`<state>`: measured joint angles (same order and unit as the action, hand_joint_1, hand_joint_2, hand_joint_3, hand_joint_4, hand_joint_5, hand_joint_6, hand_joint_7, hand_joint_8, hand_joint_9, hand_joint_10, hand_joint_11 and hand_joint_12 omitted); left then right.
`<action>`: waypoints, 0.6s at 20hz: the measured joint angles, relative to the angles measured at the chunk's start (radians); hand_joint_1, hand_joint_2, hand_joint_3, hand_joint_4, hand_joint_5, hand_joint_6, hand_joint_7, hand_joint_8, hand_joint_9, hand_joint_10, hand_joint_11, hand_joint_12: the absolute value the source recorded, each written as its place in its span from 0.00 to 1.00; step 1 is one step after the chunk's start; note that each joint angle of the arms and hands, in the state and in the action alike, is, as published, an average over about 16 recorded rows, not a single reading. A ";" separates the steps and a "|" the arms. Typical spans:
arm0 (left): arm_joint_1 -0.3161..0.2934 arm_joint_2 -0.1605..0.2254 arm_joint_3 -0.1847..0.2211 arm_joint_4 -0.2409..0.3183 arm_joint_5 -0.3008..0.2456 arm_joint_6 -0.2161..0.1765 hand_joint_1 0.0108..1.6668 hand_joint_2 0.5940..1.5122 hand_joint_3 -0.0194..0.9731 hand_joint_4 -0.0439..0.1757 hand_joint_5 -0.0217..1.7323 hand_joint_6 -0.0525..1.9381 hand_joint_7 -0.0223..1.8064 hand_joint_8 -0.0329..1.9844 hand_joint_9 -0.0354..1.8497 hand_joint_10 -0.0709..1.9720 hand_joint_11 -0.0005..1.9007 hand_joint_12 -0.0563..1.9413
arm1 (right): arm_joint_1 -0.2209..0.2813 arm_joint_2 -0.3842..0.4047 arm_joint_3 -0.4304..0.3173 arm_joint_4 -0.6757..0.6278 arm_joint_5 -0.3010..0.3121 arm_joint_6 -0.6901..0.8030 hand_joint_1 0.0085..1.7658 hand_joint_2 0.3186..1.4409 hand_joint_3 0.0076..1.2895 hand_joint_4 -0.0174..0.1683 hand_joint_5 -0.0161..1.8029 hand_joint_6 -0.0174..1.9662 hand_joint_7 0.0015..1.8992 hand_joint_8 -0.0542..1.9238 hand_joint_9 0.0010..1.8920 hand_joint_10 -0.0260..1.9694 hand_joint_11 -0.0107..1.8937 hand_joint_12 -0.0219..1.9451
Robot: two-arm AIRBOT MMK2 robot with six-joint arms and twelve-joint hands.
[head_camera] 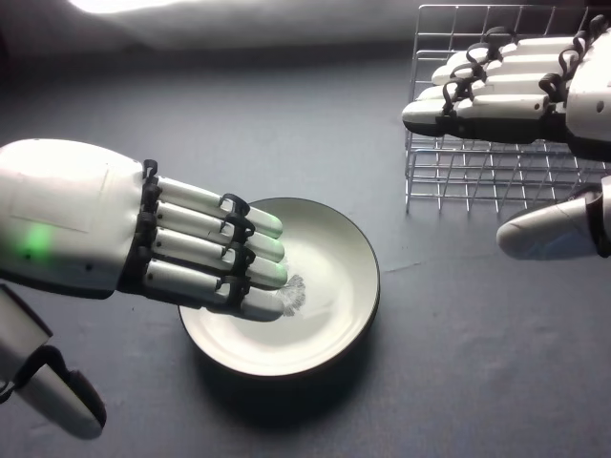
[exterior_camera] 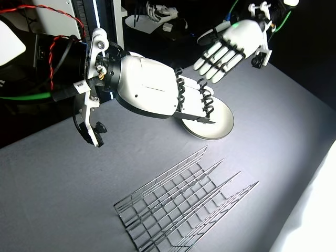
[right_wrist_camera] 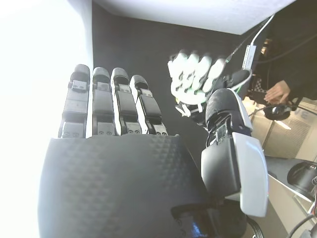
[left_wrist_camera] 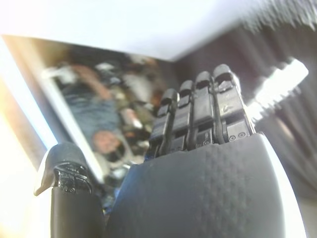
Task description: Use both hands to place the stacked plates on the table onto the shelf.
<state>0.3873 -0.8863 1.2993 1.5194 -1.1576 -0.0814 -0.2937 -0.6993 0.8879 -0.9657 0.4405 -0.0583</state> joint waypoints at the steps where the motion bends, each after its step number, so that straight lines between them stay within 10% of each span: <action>1: 0.001 -0.011 0.013 0.017 -0.009 -0.005 0.00 0.53 0.04 0.19 0.02 0.03 0.02 0.01 0.03 0.03 0.01 0.03 | 0.000 0.000 0.000 0.000 0.000 0.000 0.01 0.81 0.02 0.10 0.02 0.00 0.02 0.03 0.01 0.00 0.02 0.02; 12: 0.040 -0.100 0.124 0.132 -0.001 0.071 0.00 0.52 0.04 0.20 0.02 0.03 0.02 0.01 0.03 0.03 0.01 0.03 | -0.002 0.000 0.005 0.000 0.004 -0.001 0.01 0.82 0.02 0.10 0.02 0.00 0.01 0.03 0.01 0.00 0.02 0.02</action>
<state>0.4272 -0.9867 1.4231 1.6518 -1.1589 -0.0103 -0.2962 -0.6989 0.8931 -0.9662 0.4443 -0.0593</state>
